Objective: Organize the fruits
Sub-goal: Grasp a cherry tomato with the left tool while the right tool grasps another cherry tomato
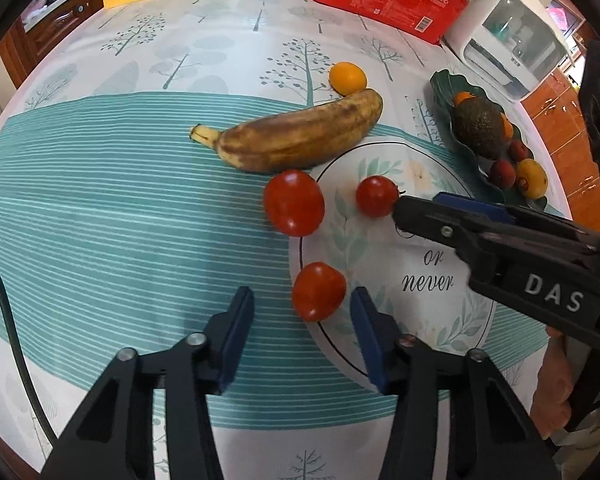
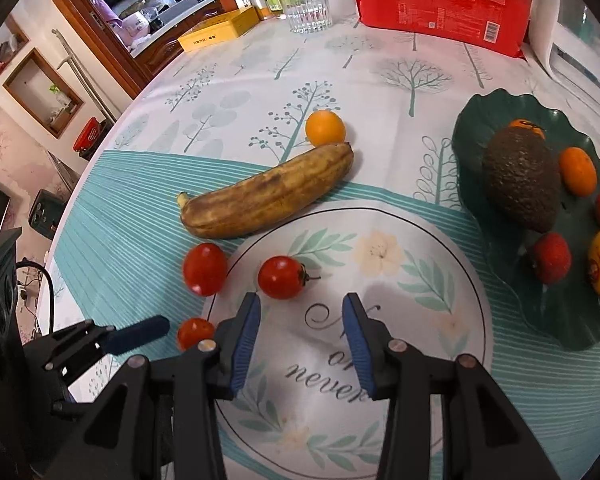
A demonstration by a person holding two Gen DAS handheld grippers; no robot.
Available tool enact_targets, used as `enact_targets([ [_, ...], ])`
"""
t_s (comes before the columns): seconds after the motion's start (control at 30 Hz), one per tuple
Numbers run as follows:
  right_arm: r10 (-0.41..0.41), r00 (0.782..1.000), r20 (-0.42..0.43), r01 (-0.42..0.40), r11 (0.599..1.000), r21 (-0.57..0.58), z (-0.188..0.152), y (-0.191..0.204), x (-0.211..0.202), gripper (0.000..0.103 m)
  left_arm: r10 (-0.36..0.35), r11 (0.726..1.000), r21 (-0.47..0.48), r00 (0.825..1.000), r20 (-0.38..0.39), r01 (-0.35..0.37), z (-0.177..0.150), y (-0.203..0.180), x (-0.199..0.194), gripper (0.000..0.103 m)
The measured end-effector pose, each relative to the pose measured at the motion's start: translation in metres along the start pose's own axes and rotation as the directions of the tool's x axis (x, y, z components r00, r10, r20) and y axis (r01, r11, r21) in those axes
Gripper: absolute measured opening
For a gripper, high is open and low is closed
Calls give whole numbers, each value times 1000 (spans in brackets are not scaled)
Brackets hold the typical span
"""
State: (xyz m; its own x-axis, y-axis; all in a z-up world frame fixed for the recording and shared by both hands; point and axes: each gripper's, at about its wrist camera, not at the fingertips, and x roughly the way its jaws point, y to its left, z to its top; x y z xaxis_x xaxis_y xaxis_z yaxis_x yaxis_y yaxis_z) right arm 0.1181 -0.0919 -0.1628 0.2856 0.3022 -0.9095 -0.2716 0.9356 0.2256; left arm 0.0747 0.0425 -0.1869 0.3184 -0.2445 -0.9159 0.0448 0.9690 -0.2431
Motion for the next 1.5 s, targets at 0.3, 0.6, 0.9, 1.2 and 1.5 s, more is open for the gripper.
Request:
enact_targets([
  [0.3,54,998,-30,-53,998,43,2,-1,18,43,-20,999,26,1000,-1,20,6,-6,5,27],
  [0.6,26,1000,-3,-26,1000,4,8,8,24,34,-32,999,18,999,-7,32,7,-2,5,26],
  [0.9,5,1000,4,-5,1000,-25,9,12,25,28,-22,1000,13,1000,-5,22,9,2,2,26],
  [1.2,21,1000,23,-20,999,-27,5,12,11,27,-10,1000,4,1000,7,10,11,4,-8,26],
  [1.5,35,999,36,-35,999,-13,-12,2,-10,27,2,1000,15,1000,16,-2,9,-7,-20,26],
])
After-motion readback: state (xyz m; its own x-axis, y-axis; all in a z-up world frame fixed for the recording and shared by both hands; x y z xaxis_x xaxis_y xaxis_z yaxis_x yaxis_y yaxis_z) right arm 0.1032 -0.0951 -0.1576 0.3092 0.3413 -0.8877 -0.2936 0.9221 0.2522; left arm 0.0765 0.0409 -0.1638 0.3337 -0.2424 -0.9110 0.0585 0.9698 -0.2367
